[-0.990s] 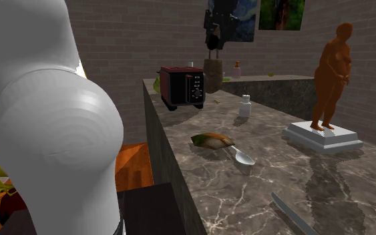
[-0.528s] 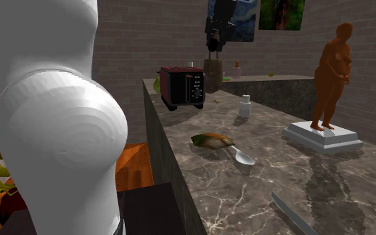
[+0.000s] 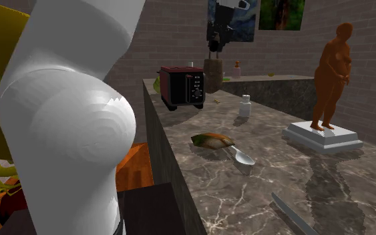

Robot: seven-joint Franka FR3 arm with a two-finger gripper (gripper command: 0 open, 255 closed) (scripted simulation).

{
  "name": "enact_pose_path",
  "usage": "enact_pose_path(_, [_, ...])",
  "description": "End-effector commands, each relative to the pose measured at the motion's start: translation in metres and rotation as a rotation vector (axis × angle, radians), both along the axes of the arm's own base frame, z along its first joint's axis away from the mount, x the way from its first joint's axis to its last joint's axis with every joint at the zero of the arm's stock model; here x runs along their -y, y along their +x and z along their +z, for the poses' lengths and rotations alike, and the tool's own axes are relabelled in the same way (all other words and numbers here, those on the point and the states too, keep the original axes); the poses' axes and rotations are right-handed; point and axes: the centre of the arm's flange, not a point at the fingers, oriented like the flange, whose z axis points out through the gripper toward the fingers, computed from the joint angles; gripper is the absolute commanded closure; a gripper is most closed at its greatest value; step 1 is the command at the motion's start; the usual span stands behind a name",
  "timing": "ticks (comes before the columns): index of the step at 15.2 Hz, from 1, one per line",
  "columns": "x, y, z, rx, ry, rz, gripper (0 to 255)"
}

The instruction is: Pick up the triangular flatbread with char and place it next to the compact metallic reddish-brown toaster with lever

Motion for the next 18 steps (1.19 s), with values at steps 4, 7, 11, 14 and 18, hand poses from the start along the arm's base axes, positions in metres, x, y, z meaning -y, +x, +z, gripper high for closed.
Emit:
enact_pose_path(4, [-0.032, 0.013, -0.01, 0.0, 0.0, -0.002, 255])
enact_pose_path(7, [-0.032, 0.013, -0.026, 0.0, 0.0, -0.002, 255])
enact_pose_path(11, [-0.032, 0.013, -0.047, 0.0, 0.0, -0.002, 255])
enact_pose_path(14, [-0.032, 0.013, -0.063, 0.0, 0.0, -0.002, 255])
enact_pose_path(18, [-0.032, 0.013, -0.084, 0.0, 0.0, -0.002, 255])
